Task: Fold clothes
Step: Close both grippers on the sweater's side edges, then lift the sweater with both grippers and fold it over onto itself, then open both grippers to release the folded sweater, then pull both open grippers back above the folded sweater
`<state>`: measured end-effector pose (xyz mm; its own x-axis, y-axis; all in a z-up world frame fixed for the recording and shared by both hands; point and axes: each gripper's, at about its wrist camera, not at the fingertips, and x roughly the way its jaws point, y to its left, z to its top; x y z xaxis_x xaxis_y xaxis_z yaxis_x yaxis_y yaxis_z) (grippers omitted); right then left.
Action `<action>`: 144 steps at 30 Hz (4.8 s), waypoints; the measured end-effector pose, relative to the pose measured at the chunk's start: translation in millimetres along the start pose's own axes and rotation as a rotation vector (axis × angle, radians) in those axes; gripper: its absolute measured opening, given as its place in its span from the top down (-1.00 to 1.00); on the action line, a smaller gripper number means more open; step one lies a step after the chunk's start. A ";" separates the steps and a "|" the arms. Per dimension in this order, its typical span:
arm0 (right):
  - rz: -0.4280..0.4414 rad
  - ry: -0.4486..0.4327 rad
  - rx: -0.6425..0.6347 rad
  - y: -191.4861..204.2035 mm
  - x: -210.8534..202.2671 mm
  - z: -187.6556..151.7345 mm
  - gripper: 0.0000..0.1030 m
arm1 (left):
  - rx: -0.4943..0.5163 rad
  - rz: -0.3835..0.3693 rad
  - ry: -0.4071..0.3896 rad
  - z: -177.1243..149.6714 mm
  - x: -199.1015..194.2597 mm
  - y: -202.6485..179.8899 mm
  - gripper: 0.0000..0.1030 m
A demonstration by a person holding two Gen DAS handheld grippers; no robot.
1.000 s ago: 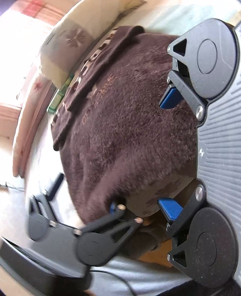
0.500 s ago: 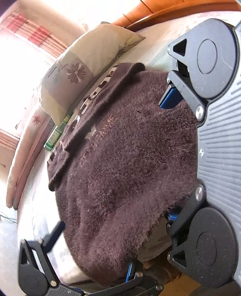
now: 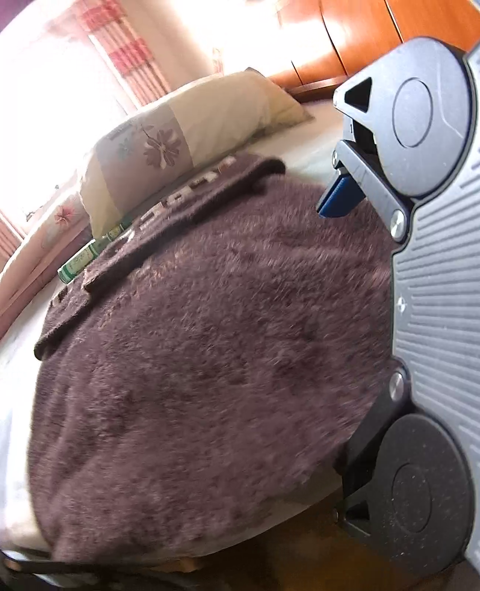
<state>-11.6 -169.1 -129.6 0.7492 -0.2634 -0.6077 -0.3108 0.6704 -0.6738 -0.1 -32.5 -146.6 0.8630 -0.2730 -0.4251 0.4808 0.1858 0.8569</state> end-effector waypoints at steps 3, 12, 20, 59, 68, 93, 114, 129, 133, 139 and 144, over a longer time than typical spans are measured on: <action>-0.055 -0.018 -0.051 3.8 -7.4 -3.8 -0.94 | 0.049 0.019 -0.015 1.7 -6.1 -6.7 -0.65; -0.043 -0.050 -0.163 17.3 -25.0 -5.9 -0.10 | 0.102 -0.044 0.004 7.3 -12.8 -16.9 0.40; 0.063 -0.013 -0.183 26.5 -24.0 -7.3 0.75 | 0.080 -0.098 0.024 5.6 -10.8 -17.0 0.68; -0.179 -0.163 -0.103 -67.0 3.6 30.2 0.82 | -0.002 0.066 -0.029 27.1 48.7 104.5 0.77; -0.207 -0.190 -0.093 -94.8 41.3 44.6 0.82 | 0.012 0.090 -0.031 32.3 88.0 122.5 0.80; -0.275 -0.156 -0.080 -192.1 217.2 117.4 0.82 | -0.152 0.058 0.018 22.4 279.7 202.0 0.83; -0.073 -0.138 0.242 -221.8 201.5 109.3 -0.17 | -0.571 -0.041 0.021 -9.2 269.8 230.0 0.57; 0.241 -0.150 0.626 -214.1 153.0 48.1 -0.31 | -0.670 -0.240 0.088 -20.2 245.4 195.8 0.35; 0.223 -0.201 0.689 -251.8 178.5 78.8 -0.57 | -0.790 -0.318 0.062 -8.9 284.7 224.4 -0.08; 0.243 -0.080 0.781 -276.6 277.4 99.5 -0.55 | -1.008 -0.384 0.124 -40.1 355.6 232.6 -0.26; 0.282 -0.054 0.955 -297.6 315.3 82.1 -0.47 | -1.190 -0.395 0.111 -87.3 369.1 240.9 -0.26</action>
<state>365.2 -394.8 -86.2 0.7534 0.0072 -0.6575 0.1017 0.9866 0.1273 447.8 -6.2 -122.5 0.6093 -0.4339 -0.6637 0.5001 0.8598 -0.1030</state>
